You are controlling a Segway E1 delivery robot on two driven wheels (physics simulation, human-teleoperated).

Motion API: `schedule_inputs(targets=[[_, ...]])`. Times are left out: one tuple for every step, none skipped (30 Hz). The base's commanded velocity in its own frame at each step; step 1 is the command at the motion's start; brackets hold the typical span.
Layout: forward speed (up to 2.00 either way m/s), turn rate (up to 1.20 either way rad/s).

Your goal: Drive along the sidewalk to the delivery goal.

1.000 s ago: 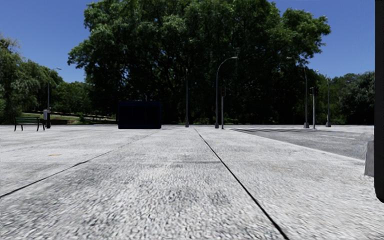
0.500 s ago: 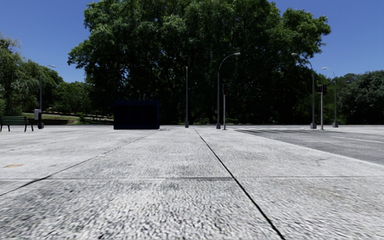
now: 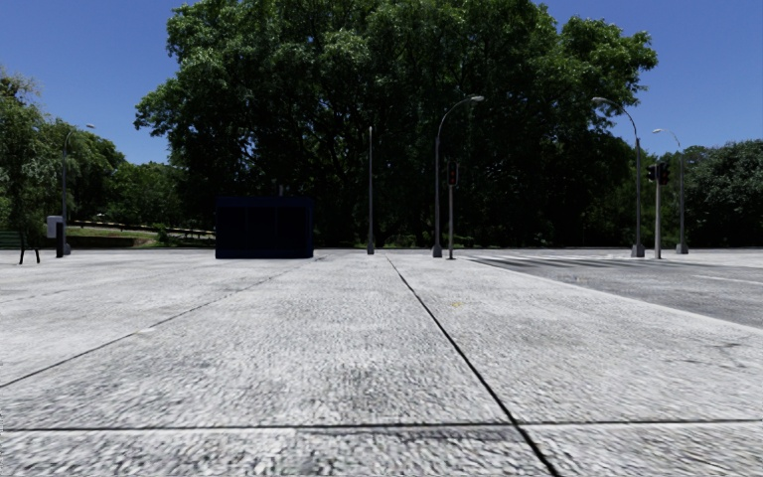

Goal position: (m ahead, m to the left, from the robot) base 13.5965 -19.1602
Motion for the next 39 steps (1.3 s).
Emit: schedule_inputs(targets=[[2.0,0.0],[2.0,0.0],[2.0,0.0],[2.0,0.0],[2.0,0.0],[2.0,0.0],[2.0,0.0],[2.0,0.0],[2.0,0.0],[2.0,0.0],[2.0,0.0],[2.0,0.0],[2.0,0.0],[2.0,0.0],[2.0,0.0],[2.0,0.0],[2.0,0.0],[2.0,0.0],[2.0,0.0],[2.0,0.0],[2.0,0.0],[2.0,0.0],[2.0,0.0],[2.0,0.0],[2.0,0.0],[2.0,0.0],[2.0,0.0],[2.0,0.0],[2.0,0.0],[2.0,0.0],[2.0,0.0],[2.0,0.0],[2.0,0.0],[2.0,0.0],[2.0,0.0],[2.0,0.0],[2.0,0.0],[2.0,0.0],[2.0,0.0]])
